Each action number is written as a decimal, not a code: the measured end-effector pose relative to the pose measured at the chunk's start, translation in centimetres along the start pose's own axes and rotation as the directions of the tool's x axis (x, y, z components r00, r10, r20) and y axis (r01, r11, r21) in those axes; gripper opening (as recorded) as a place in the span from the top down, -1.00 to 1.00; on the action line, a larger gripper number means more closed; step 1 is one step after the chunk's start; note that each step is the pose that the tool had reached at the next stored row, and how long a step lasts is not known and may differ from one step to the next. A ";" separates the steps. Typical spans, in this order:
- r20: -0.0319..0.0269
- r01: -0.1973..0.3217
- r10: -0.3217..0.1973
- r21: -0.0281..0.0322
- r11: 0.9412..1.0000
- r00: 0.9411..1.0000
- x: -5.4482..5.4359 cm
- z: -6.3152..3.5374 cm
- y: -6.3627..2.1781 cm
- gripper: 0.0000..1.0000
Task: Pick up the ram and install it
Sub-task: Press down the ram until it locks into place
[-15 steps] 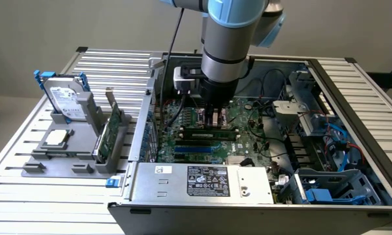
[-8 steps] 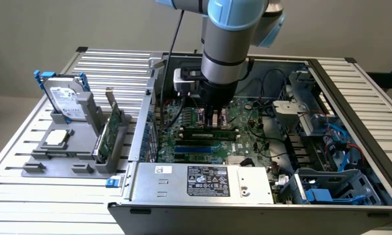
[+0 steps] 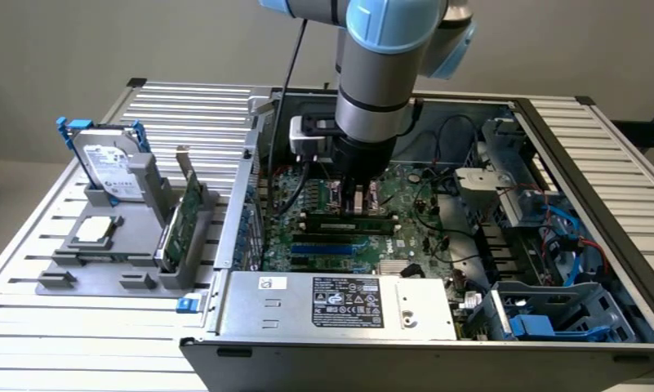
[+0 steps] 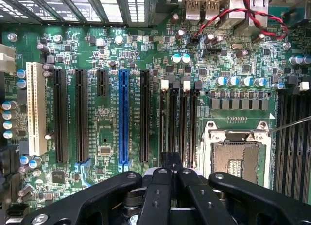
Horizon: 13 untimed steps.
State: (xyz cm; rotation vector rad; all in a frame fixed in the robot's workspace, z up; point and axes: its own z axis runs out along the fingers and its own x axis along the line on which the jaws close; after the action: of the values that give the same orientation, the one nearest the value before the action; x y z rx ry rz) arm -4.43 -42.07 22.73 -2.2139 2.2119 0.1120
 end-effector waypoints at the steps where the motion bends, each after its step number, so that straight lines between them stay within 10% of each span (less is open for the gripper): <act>1: 0.000 0.000 0.000 0.000 1.000 1.000 0.0 0.06 0.00 0.79; 13: 0.003 0.000 0.000 -0.005 1.000 1.000 0.0 -0.10 -0.01 0.79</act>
State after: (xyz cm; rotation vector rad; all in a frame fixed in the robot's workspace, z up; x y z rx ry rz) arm -4.41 -42.03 22.83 -2.2147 2.2130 0.1214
